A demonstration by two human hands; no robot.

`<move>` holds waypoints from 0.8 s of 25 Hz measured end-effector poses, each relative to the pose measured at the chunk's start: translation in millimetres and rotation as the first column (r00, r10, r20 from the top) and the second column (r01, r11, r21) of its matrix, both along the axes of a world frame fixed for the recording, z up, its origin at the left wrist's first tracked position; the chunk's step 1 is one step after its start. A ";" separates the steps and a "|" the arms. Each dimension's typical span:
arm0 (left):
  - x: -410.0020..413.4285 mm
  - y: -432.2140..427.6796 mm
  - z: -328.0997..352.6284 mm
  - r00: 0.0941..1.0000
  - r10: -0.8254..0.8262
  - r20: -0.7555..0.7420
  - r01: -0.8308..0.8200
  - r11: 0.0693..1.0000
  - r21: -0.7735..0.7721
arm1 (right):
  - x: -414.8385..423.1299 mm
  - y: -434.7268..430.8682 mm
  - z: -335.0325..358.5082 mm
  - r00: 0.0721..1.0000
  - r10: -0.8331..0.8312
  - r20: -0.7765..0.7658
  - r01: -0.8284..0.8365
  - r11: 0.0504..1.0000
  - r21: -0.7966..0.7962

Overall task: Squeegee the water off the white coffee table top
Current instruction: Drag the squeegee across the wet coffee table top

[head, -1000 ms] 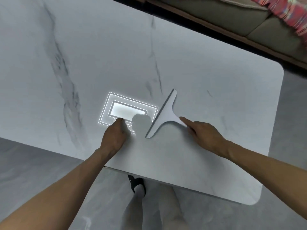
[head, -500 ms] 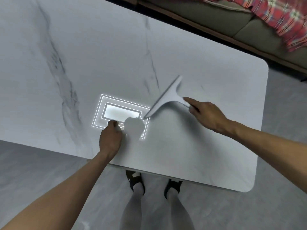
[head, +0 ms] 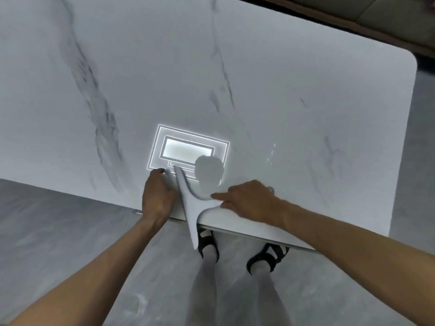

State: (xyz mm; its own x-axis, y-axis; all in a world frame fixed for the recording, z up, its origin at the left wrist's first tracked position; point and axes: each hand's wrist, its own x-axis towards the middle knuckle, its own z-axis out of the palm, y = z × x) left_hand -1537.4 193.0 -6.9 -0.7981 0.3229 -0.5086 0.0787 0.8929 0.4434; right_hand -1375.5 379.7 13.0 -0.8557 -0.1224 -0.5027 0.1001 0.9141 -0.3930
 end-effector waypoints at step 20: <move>115.4 134.6 -8.1 0.932 -0.261 0.251 0.318 0.922 -0.222 | 191.7 162.4 44.2 0.867 -0.492 -0.081 0.499 0.857 0.128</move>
